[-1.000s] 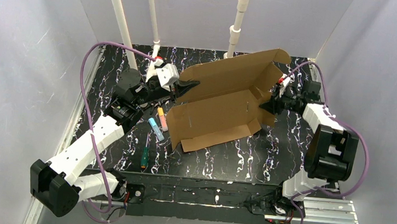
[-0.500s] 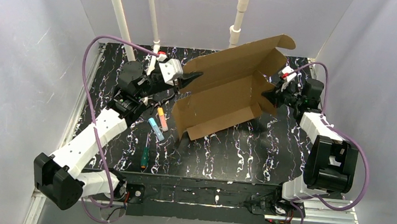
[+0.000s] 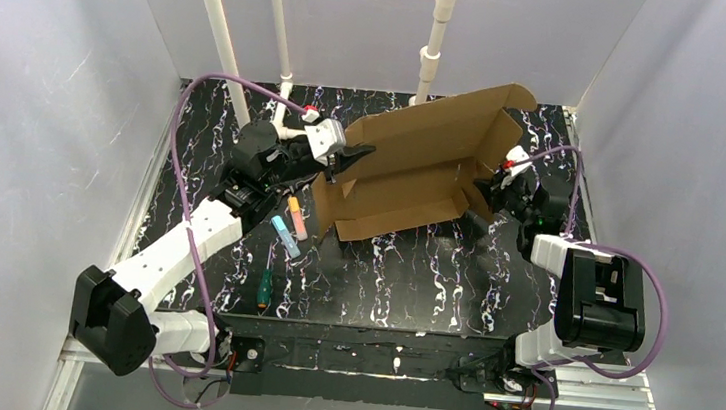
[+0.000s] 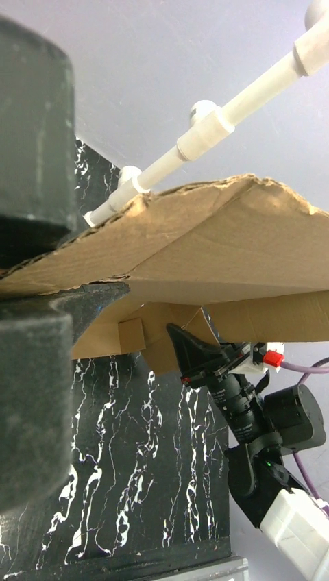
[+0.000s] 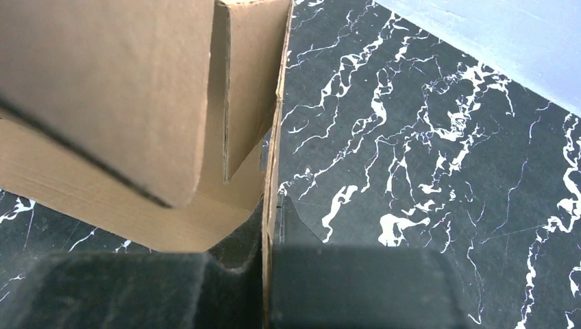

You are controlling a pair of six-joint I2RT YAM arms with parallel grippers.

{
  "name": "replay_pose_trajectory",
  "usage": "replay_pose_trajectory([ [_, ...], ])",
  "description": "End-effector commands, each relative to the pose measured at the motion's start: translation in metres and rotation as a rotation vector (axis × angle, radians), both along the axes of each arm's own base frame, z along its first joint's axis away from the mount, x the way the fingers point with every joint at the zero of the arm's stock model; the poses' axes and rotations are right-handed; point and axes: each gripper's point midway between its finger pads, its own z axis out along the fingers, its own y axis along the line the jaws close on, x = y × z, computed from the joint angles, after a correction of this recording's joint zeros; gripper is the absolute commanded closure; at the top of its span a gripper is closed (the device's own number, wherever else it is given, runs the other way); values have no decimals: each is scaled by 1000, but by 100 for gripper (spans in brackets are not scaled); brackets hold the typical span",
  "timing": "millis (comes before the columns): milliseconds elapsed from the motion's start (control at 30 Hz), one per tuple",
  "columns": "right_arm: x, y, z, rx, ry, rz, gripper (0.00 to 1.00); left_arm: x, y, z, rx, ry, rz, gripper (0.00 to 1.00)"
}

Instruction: Fold the paper box

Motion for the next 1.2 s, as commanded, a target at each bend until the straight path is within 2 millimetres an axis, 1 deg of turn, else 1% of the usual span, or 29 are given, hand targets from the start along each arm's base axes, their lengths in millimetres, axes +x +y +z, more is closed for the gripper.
replay_pose_trajectory([
  [0,4,-1,40,-10,-216,-10,99,-6,5,-16,12,39,10,100],
  [133,6,1,44,35,-209,-12,99,-5,12,-27,19,52,49,100],
  [267,8,5,45,63,-203,-12,98,-3,16,-29,26,40,75,100],
  [433,5,14,41,74,-184,25,87,2,17,-32,36,37,99,100],
  [633,1,15,37,68,-154,45,73,3,17,-36,62,28,99,100],
  [733,-1,13,35,81,-127,60,69,1,17,-37,70,26,87,100],
  [767,-2,10,36,87,-122,61,69,-1,17,-37,71,26,82,100],
  [800,-4,9,36,89,-118,66,72,-4,18,-37,69,25,76,100],
  [867,-8,8,34,81,-107,75,84,-9,18,-37,67,27,62,100],
  [900,-10,9,31,74,-101,84,87,-12,19,-36,66,29,57,100],
  [1000,-17,13,25,70,-91,114,93,-21,19,-35,57,39,35,100],
  [1100,-16,13,25,73,-88,120,97,-28,19,-36,45,66,16,100],
  [1167,-16,15,25,75,-81,130,98,-31,21,-34,33,73,22,100],
])
